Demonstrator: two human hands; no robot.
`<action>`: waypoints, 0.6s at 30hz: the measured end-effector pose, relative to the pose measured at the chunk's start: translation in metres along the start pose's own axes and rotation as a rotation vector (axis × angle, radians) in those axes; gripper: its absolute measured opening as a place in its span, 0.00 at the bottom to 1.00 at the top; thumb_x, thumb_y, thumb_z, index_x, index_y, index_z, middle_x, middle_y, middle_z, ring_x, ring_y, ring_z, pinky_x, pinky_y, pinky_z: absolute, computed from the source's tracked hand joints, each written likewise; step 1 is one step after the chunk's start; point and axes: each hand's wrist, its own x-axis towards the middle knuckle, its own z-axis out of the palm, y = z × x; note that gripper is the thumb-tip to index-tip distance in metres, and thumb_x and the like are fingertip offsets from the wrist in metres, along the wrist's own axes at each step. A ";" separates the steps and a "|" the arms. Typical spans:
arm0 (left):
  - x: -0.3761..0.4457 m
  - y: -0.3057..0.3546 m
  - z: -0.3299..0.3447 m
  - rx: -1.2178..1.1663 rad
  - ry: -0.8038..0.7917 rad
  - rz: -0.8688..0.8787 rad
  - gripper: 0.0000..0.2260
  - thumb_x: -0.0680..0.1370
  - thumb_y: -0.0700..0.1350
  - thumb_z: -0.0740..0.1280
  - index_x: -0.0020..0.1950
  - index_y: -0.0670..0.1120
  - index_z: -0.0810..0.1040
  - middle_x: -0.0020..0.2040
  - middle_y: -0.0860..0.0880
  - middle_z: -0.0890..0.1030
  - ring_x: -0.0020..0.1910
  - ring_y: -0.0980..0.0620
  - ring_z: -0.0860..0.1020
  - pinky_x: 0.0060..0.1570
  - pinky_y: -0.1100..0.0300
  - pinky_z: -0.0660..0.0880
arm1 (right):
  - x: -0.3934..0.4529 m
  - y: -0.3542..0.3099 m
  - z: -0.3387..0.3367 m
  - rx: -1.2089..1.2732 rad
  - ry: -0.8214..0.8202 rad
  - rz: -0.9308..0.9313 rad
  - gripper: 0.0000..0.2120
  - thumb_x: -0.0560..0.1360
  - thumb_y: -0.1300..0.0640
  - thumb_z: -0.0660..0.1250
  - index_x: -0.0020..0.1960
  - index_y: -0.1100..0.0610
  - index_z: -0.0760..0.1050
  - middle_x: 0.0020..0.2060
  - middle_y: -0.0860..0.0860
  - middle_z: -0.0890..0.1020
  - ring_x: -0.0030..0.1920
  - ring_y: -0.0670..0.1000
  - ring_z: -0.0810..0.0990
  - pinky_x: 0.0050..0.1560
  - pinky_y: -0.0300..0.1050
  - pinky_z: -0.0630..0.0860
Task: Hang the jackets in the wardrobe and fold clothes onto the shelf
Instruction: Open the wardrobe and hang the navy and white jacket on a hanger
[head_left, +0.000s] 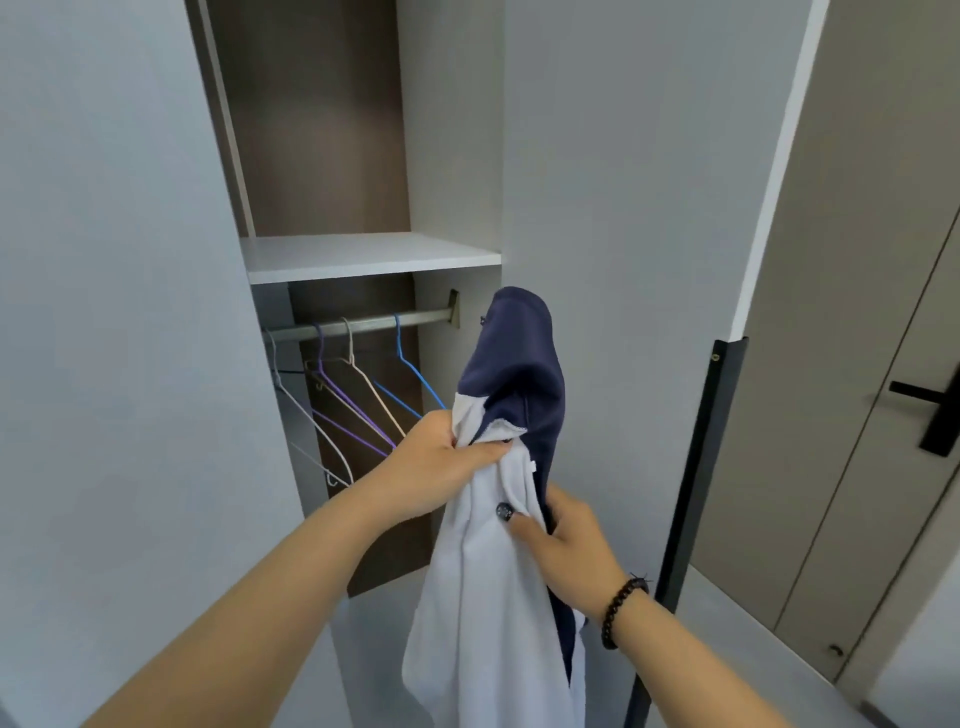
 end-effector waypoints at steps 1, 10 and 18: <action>0.002 -0.002 -0.009 0.014 -0.032 -0.002 0.06 0.78 0.42 0.69 0.48 0.54 0.80 0.40 0.57 0.84 0.41 0.61 0.82 0.41 0.69 0.78 | 0.002 -0.001 0.006 -0.008 0.027 0.005 0.06 0.77 0.56 0.66 0.48 0.59 0.76 0.41 0.56 0.82 0.38 0.46 0.78 0.39 0.40 0.74; 0.033 -0.038 -0.103 0.352 -0.252 -0.158 0.08 0.76 0.53 0.70 0.54 0.60 0.78 0.48 0.61 0.83 0.46 0.64 0.81 0.39 0.76 0.74 | 0.025 -0.007 0.040 -0.004 0.107 0.043 0.07 0.79 0.61 0.61 0.43 0.60 0.74 0.32 0.48 0.76 0.32 0.44 0.71 0.33 0.30 0.68; 0.081 -0.104 -0.162 1.719 -0.303 -0.387 0.27 0.77 0.50 0.68 0.74 0.46 0.65 0.74 0.43 0.65 0.76 0.40 0.58 0.73 0.36 0.51 | 0.046 -0.009 0.069 0.002 0.108 0.141 0.12 0.79 0.59 0.61 0.40 0.64 0.69 0.31 0.49 0.73 0.32 0.46 0.69 0.32 0.35 0.67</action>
